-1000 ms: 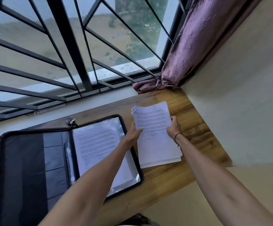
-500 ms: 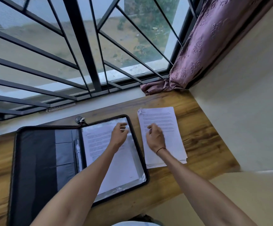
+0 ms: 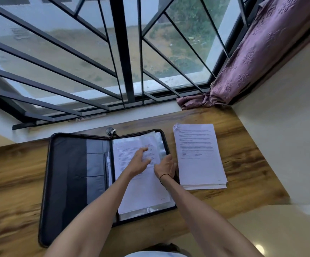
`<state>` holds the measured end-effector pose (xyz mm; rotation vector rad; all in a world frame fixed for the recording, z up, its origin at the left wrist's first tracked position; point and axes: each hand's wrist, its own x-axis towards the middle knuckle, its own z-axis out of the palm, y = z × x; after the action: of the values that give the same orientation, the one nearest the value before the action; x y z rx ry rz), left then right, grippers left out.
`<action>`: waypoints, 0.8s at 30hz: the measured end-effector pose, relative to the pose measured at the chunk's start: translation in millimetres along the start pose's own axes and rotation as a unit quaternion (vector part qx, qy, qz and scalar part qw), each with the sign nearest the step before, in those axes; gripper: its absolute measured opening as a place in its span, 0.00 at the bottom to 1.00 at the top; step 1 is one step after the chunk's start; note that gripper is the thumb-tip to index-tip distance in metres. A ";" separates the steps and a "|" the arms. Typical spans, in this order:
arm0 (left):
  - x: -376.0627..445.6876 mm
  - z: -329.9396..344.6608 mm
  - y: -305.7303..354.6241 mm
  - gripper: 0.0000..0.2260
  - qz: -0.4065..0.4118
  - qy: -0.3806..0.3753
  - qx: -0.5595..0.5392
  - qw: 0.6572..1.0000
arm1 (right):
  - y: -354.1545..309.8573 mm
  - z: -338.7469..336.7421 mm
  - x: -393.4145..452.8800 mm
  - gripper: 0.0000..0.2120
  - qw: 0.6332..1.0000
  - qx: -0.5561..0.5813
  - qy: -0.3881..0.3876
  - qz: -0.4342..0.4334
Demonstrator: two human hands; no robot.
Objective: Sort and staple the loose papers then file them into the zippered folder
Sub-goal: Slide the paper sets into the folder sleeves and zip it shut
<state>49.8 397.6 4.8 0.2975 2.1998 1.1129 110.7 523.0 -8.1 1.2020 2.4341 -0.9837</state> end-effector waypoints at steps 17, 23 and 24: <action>-8.3 -26.2 16.7 0.29 -0.058 0.058 -0.145 0.986 | -33.6 -19.9 -38.2 0.15 0.965 -0.171 0.124 -0.157; -7.3 -37.2 24.6 0.14 -0.120 0.138 -0.172 0.968 | -53.4 -9.3 -57.8 0.05 0.970 -0.109 0.083 -0.203; -8.5 -40.9 23.2 0.10 -0.127 0.164 -0.139 0.968 | -57.2 -5.0 -59.6 0.05 0.970 -0.073 0.070 -0.219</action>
<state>28.2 381.7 44.4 -0.3041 2.2382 1.3768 104.1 465.7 51.2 0.7196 2.9006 -0.8227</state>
